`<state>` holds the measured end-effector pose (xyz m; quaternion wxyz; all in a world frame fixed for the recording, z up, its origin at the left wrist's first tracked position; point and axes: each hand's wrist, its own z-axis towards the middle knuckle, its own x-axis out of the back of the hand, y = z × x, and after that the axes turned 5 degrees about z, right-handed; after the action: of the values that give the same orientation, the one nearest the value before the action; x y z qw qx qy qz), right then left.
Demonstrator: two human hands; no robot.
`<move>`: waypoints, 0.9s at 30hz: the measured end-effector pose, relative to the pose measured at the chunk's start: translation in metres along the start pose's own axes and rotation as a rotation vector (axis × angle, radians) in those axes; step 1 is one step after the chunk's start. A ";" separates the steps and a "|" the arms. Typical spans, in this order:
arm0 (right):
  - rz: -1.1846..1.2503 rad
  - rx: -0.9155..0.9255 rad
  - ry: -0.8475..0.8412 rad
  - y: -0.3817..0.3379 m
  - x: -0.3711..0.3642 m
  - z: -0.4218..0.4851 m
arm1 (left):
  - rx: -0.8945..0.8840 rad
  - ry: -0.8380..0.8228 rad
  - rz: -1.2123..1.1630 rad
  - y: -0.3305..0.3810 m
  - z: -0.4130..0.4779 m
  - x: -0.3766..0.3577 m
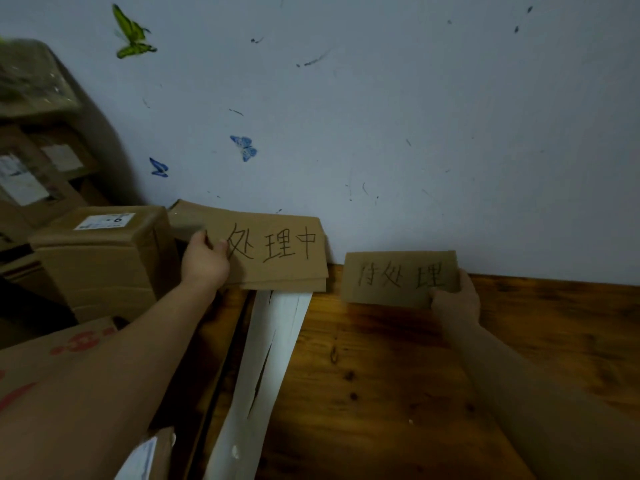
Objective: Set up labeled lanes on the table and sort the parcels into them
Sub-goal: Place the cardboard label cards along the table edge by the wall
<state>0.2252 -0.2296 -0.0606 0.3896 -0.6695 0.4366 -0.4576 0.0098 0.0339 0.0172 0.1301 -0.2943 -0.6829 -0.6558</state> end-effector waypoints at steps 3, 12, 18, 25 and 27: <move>-0.114 0.033 -0.025 0.017 -0.003 0.002 | -0.003 0.016 0.019 0.000 -0.001 -0.001; -1.105 0.335 -0.496 0.044 -0.042 0.000 | -0.003 0.013 0.105 -0.016 0.008 -0.003; -1.180 0.335 -0.692 0.052 -0.070 0.011 | 0.032 -0.019 0.071 -0.018 0.011 -0.012; -1.028 0.333 -0.688 0.030 -0.081 0.021 | 0.055 -0.003 0.053 -0.020 -0.003 -0.008; -0.765 0.308 -0.697 0.012 -0.081 0.007 | 0.063 -0.016 0.042 -0.019 -0.011 -0.006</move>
<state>0.2130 -0.1563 -0.0959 0.4105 -0.8280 -0.0659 -0.3762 0.0017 0.0221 -0.0004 0.1478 -0.3096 -0.6977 -0.6289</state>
